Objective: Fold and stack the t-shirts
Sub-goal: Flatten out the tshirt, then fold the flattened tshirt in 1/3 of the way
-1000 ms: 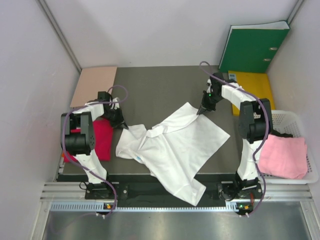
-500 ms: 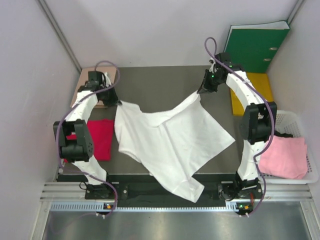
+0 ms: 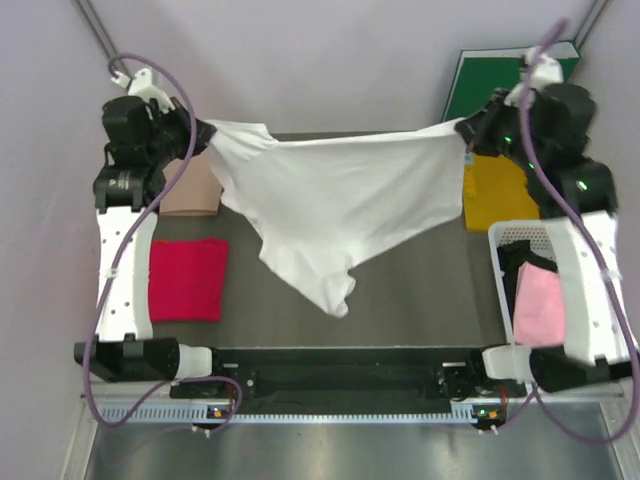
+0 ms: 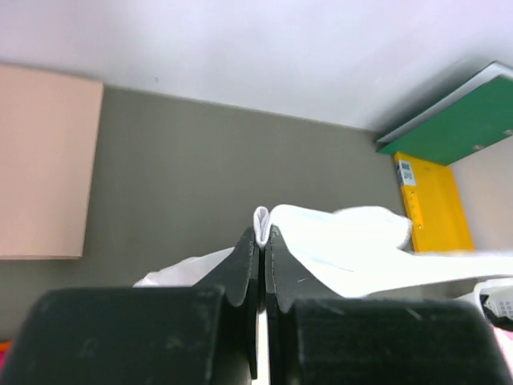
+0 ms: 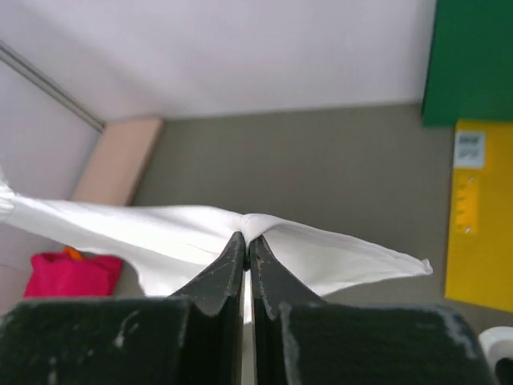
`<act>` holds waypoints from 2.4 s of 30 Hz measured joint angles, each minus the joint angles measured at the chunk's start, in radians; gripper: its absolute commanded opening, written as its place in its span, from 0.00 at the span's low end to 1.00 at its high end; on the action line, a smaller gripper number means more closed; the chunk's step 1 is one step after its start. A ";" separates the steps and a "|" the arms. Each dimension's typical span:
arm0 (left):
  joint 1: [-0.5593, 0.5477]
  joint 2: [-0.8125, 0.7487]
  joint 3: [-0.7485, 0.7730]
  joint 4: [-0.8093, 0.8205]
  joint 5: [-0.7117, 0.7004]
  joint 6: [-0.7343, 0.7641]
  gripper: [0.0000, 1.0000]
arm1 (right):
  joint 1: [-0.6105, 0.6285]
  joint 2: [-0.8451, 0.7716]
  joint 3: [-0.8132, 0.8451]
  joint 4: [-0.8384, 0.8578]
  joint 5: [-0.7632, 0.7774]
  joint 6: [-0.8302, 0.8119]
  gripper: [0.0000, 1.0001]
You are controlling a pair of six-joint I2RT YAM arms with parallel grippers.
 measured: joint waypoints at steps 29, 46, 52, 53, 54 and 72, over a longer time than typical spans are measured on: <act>-0.010 -0.127 0.365 -0.380 -0.006 0.045 0.00 | 0.000 -0.595 -0.299 -0.174 0.188 -0.024 0.00; -0.015 1.019 0.829 -0.286 0.009 0.061 0.00 | -0.074 0.468 -0.412 0.442 0.212 -0.030 0.00; -0.014 1.048 0.785 -0.188 0.003 0.039 0.00 | -0.084 0.793 -0.026 0.434 0.203 -0.030 0.00; -0.015 1.046 0.785 -0.167 0.003 0.040 0.00 | -0.085 0.811 0.001 0.430 0.200 -0.030 0.00; -0.015 1.046 0.785 -0.153 0.003 0.041 0.00 | -0.086 0.814 0.011 0.426 0.198 -0.029 0.00; -0.053 0.472 -0.102 -0.134 -0.009 0.047 0.00 | -0.087 0.606 -0.352 0.410 0.185 -0.026 0.01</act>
